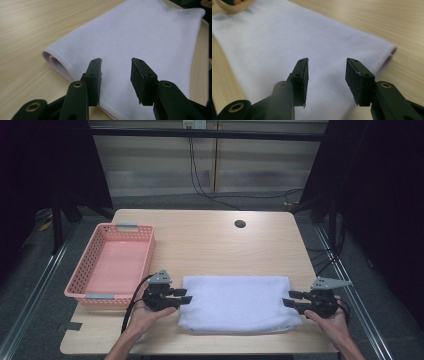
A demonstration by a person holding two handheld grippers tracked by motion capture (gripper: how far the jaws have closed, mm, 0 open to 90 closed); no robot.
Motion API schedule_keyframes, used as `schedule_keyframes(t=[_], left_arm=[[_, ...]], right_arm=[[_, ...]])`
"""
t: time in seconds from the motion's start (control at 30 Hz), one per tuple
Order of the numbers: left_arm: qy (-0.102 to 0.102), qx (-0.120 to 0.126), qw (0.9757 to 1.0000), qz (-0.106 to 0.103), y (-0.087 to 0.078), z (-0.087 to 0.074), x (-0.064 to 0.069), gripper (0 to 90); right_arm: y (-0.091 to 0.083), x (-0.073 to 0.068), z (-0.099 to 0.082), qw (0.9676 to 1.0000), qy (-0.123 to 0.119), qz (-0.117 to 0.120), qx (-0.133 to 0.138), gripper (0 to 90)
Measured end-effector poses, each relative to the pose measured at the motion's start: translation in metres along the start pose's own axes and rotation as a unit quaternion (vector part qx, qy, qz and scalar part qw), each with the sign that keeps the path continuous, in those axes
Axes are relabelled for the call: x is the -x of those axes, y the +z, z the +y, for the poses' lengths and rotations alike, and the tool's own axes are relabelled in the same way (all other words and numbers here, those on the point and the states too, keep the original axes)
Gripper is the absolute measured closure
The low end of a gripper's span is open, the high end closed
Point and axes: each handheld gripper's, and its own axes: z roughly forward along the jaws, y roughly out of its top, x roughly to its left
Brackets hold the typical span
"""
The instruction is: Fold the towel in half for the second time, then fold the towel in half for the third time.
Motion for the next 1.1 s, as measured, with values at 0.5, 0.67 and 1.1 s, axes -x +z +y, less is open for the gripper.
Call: schedule_keyframes(t=[0.5,0.67,1.1], left_arm=[[-0.004,-0.033,0.9994,-0.006,0.038,0.0,-0.007,60.4],[0.01,-0.035,0.9993,-0.012,0.05,0.007,0.0,57.2],[-0.004,0.001,0.9999,0.013,0.037,0.024,-0.009,42.6]], right_arm=[[0.02,0.013,-0.018,0.9959,0.005,-0.063,-0.065,61.3],[0.009,0.019,-0.022,0.9938,0.009,-0.091,-0.062,56.8],[0.003,-0.054,-0.012,0.9999,-0.009,0.012,-0.005,41.6]])
